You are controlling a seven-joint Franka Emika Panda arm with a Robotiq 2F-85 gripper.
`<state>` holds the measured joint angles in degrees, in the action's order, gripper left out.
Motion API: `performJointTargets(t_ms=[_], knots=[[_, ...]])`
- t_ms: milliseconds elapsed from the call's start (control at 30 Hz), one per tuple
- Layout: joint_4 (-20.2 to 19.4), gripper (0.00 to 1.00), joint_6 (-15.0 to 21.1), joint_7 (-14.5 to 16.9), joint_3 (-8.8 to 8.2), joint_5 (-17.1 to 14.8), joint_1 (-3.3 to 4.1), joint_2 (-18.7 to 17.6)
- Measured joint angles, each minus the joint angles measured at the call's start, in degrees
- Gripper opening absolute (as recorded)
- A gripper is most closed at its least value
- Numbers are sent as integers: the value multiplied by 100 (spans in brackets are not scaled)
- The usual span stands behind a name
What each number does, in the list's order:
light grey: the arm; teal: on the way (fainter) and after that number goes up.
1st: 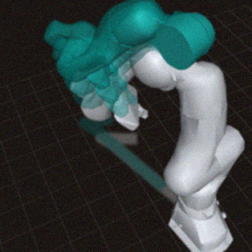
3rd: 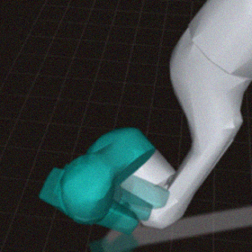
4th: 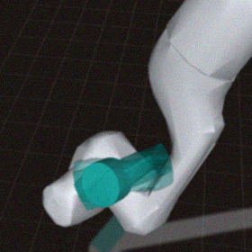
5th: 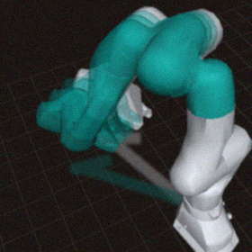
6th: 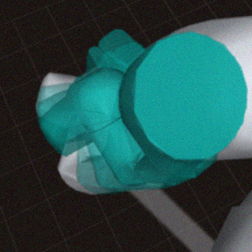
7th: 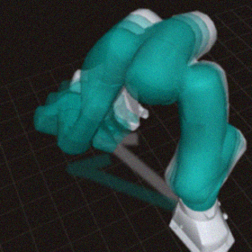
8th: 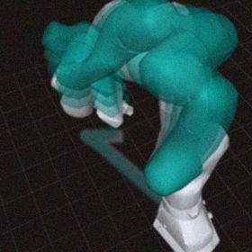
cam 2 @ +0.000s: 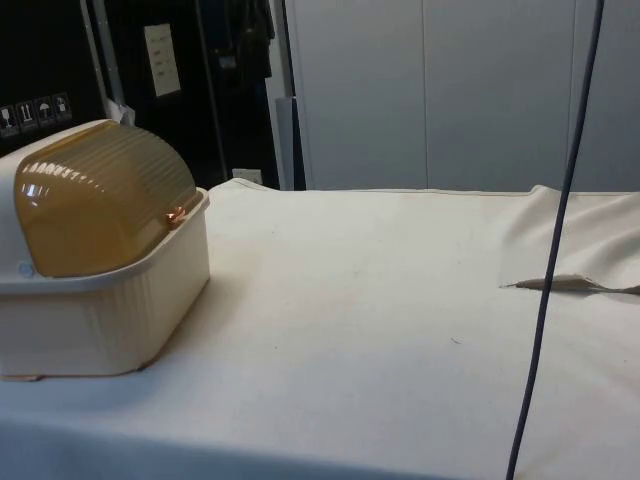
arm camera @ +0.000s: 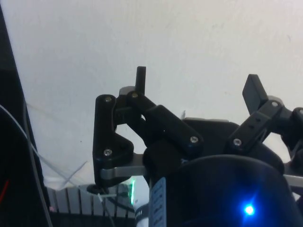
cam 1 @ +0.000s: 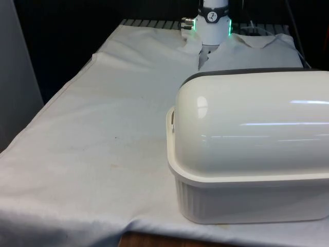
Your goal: Open the lid, then close it.
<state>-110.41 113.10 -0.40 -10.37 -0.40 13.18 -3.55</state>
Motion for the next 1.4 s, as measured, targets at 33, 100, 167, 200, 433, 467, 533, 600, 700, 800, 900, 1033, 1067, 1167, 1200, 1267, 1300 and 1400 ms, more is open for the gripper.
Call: performJointTargets(t_ms=[33,100,167,200,433,467,533,600,700,800,900,1033,1067,1167,1200,1267,1300,1400], knots=[[-23,100,57,0,6,0,0,0],[-80,100,178,0,17,0,0,0],[-143,100,304,0,34,0,0,-6],[-172,100,367,0,46,0,0,-11],[-378,100,785,29,149,17,11,-52],[-378,100,785,29,149,17,11,-52],[-424,100,900,40,178,23,11,-74],[-487,100,1077,57,218,29,17,-120],[-539,100,1197,57,241,34,17,-143],[-584,100,1375,57,258,46,23,-206],[-607,100,1587,57,281,52,23,-315],[-625,100,1788,57,304,52,23,-430],[-625,100,1788,57,304,52,23,-430],[-670,100,2005,57,309,52,29,-510],[-682,100,2063,57,315,52,29,-521],[-699,100,2120,57,315,52,29,-533],[-710,100,2183,57,315,52,34,-550],[-791,100,2418,57,332,52,40,-573]])
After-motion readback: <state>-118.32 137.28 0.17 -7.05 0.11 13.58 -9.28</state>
